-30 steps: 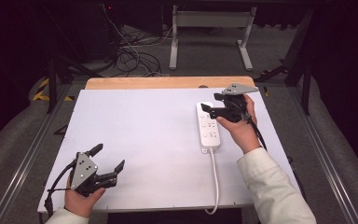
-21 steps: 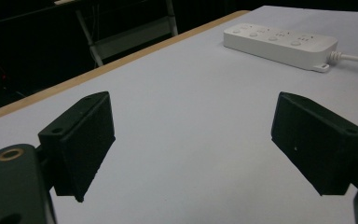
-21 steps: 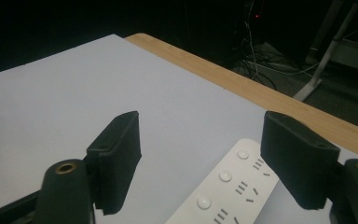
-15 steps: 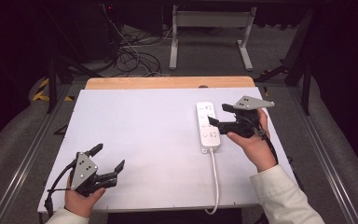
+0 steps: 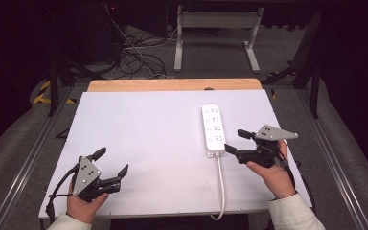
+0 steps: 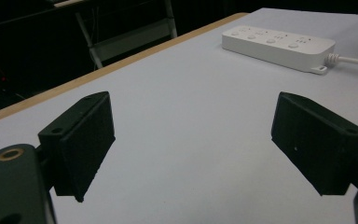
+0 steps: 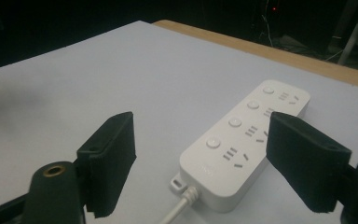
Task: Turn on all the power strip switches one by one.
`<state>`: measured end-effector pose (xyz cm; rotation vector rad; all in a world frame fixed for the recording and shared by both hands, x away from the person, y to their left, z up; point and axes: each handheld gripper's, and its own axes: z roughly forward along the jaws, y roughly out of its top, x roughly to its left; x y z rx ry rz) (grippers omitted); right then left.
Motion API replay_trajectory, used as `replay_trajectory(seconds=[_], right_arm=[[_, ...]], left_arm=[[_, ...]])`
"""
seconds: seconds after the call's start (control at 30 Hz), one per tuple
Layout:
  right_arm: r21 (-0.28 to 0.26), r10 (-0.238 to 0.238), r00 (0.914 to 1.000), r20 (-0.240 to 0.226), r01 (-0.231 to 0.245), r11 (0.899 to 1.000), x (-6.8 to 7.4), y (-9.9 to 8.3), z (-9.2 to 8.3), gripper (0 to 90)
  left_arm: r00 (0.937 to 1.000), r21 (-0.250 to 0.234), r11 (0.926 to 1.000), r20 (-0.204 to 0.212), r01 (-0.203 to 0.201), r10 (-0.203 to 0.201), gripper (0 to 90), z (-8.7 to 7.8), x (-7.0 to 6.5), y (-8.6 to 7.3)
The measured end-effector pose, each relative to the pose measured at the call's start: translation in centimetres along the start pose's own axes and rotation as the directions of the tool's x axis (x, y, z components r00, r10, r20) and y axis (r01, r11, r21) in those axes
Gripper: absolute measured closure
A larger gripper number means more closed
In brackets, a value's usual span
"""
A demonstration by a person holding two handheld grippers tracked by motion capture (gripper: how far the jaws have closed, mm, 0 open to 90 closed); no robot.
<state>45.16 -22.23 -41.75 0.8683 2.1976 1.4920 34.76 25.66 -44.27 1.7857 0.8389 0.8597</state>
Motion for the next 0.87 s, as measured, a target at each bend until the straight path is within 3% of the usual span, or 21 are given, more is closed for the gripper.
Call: replay_trajectory(seconds=[0.3,0.5,0.77,0.87], right_arm=[[0.010,0.010,0.9986,-0.052,-0.009,1.000,0.9,-4.4,-0.4,22.0],[0.063,-0.028,0.9989,-0.037,0.030,0.998,1.2,-6.4,-0.7,15.3],[0.122,0.003,0.9997,-0.022,0.000,0.993,0.5,-7.1,-1.2,14.1],[0.148,-0.011,0.9993,-0.035,0.016,0.989,0.4,-7.1,-1.2,12.1]], left_arm=[[0.9999,-0.001,1.0000,0.011,0.000,0.000,13.5,-0.2,0.0,0.1],[0.9995,0.015,0.9997,0.026,-0.018,0.017,11.4,0.0,0.1,-0.2],[0.9996,0.036,0.9993,0.027,0.001,-0.002,10.9,-0.3,0.1,-0.7],[0.9996,0.029,0.9994,0.020,0.021,-0.021,11.1,-0.3,0.3,-1.0]])
